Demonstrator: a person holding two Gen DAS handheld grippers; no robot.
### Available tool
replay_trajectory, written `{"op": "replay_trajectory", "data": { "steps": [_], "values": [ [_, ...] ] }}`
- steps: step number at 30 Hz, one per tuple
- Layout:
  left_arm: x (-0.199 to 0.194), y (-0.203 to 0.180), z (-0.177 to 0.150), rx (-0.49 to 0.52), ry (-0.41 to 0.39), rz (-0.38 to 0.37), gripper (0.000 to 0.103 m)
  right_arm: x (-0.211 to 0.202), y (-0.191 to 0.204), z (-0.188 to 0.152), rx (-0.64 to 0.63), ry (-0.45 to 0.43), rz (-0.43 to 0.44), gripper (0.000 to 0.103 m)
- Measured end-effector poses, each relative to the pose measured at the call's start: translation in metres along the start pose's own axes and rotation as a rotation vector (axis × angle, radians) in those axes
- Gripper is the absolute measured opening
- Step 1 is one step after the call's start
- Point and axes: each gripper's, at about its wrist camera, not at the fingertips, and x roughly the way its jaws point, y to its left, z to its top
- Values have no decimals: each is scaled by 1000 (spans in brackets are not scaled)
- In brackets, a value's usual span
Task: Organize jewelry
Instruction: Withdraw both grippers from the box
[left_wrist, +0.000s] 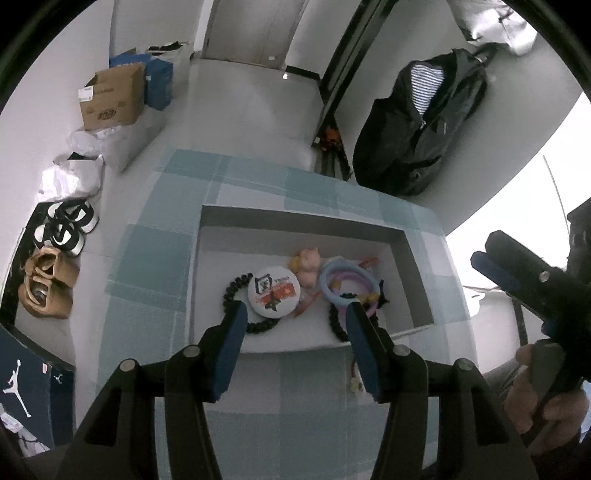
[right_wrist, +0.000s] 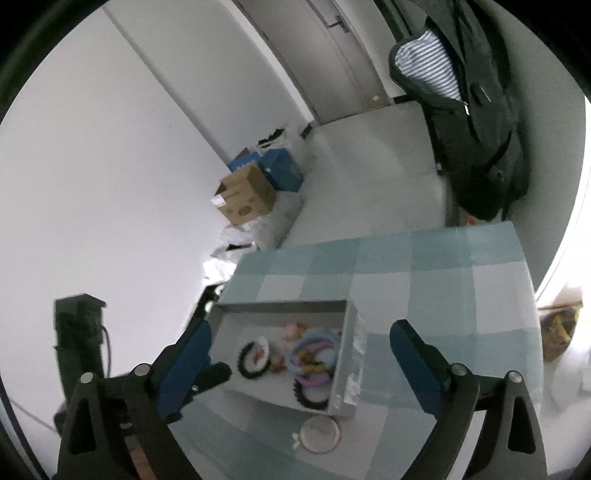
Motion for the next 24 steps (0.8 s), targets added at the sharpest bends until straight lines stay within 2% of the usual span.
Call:
{"op": "replay_trajectory", "data": {
  "steps": [5, 8, 16, 24],
  "values": [
    [-12, -10, -11, 47, -46, 29, 50, -3, -8, -15, -19, 24, -49, 99],
    [-16, -19, -20, 77, -37, -6, 50, -5, -11, -26, -19, 46, -74, 100],
    [12, -49, -51, 214, 104, 29, 50, -16, -14, -39, -24, 59, -115, 100],
    [37, -52, -49, 219, 163, 33, 50, -24, -18, -46, -25, 59, -135, 101]
  ]
}}
